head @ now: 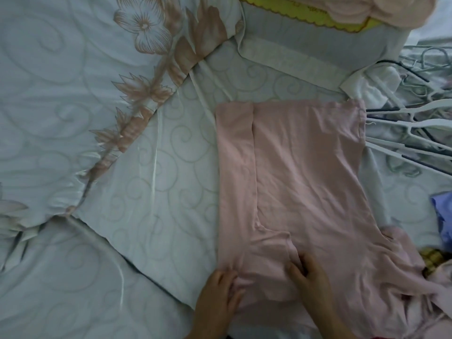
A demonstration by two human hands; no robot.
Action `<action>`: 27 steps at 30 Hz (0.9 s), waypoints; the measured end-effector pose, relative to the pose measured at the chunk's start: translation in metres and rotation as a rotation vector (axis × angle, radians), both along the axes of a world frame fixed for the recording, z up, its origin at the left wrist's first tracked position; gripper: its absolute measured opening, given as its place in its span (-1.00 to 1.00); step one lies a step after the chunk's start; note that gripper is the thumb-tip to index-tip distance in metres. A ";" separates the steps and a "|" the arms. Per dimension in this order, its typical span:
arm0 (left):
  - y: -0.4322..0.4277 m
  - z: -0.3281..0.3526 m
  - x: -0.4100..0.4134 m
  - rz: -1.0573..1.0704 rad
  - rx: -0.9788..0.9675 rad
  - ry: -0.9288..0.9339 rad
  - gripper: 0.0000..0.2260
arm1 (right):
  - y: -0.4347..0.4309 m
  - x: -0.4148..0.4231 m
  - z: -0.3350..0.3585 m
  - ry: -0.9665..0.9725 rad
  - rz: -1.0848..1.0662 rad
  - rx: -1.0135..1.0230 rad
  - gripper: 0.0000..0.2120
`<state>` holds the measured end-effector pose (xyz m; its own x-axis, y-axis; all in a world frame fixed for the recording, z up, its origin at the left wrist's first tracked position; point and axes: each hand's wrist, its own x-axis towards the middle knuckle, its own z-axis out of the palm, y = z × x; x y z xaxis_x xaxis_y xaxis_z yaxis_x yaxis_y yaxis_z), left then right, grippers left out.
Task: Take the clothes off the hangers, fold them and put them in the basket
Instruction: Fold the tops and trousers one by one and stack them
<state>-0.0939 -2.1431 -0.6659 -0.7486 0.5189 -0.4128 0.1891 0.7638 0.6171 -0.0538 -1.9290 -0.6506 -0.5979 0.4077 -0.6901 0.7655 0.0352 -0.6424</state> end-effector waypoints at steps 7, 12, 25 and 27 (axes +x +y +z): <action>-0.005 0.011 0.019 -0.063 -0.414 -0.237 -0.52 | -0.002 0.012 -0.009 -0.021 0.011 0.047 -0.78; -0.010 0.024 0.026 -0.093 -0.426 -0.266 -0.80 | 0.001 0.025 -0.003 -0.053 0.147 0.179 -0.85; 0.088 -0.001 -0.057 0.065 -0.054 -0.378 -0.79 | 0.157 0.033 0.006 -0.275 -0.062 0.769 -0.68; 0.098 0.006 -0.063 0.057 -0.106 -0.343 -0.81 | 0.172 0.040 0.008 -0.350 -0.132 0.598 -0.73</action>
